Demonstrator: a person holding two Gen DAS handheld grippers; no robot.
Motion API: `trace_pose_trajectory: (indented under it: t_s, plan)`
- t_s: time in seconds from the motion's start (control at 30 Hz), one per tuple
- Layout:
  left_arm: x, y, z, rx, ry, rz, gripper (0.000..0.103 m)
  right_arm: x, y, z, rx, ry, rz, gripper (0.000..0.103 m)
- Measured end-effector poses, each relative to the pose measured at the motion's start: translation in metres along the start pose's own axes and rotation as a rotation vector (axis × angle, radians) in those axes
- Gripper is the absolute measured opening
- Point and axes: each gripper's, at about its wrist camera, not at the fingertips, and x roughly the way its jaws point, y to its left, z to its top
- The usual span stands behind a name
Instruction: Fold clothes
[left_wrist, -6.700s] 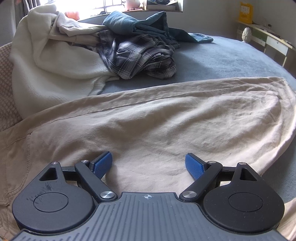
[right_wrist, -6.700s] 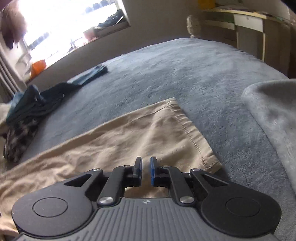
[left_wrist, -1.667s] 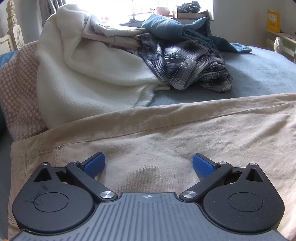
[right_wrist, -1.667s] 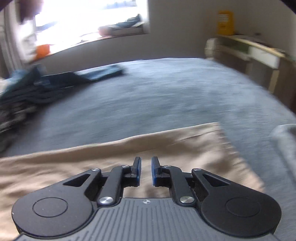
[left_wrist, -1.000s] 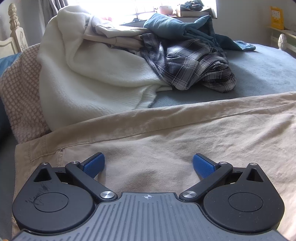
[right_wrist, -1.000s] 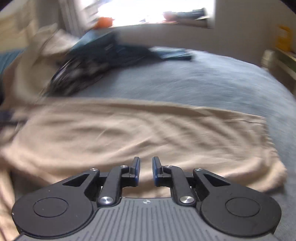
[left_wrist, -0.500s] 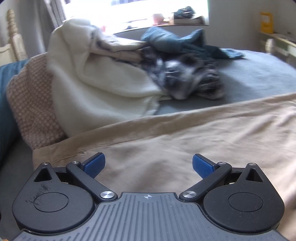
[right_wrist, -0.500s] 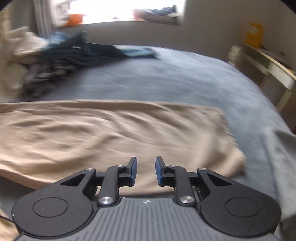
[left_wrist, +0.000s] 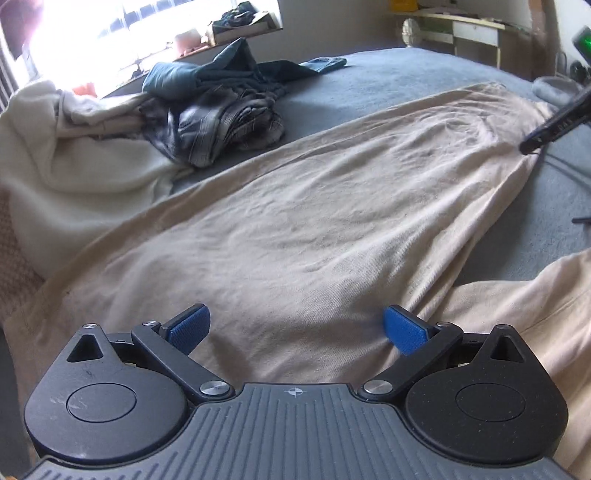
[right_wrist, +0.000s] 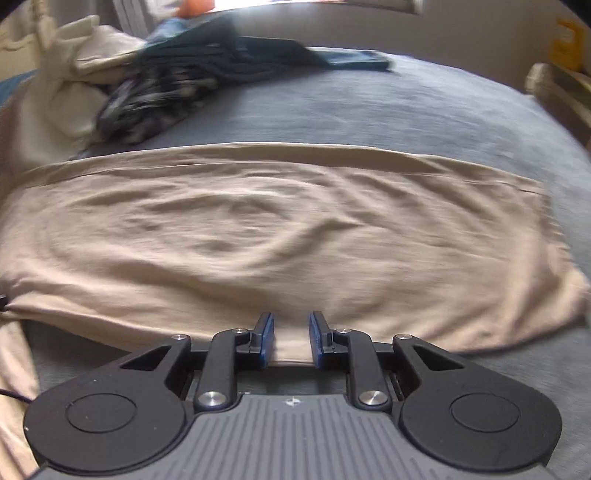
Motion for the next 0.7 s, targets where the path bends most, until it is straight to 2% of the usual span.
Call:
trace_pose_trajectory:
  t_s: [0.07,0.17,0.27,0.33,0.43,0.57,0.63,0.7]
  plan:
    - [0.001,-0.001,-0.001,-0.005,0.005,0.000,0.102,-0.005,-0.015,-0.002,0.046,0.002,-0.045,0.022]
    - [0.003,-0.002,-0.001,-0.013,0.013,0.000,0.102,-0.016,-0.020,0.003,0.097,-0.022,-0.033,0.023]
    - [0.004,-0.003,-0.002,-0.021,0.020,0.000,0.102,-0.028,0.003,0.011,0.037,-0.078,0.083,0.023]
    - [0.005,-0.003,-0.003,-0.026,0.025,0.000,0.102,-0.032,0.030,0.016,-0.056,-0.099,0.188,0.023]
    - [0.007,-0.004,-0.004,-0.034,0.033,-0.001,0.102,-0.023,0.066,0.019,-0.170,-0.089,0.285,0.023]
    - [0.007,-0.007,-0.007,-0.068,0.047,-0.007,0.102,0.002,0.082,0.011,-0.199,-0.011,0.276,0.022]
    - [0.004,-0.008,-0.007,-0.081,0.043,-0.012,0.102,0.012,0.070,0.004,-0.160,0.015,0.245,0.020]
    - [-0.002,-0.010,-0.007,-0.086,0.027,-0.021,0.102,0.010,0.053,0.001,-0.104,0.001,0.257,0.020]
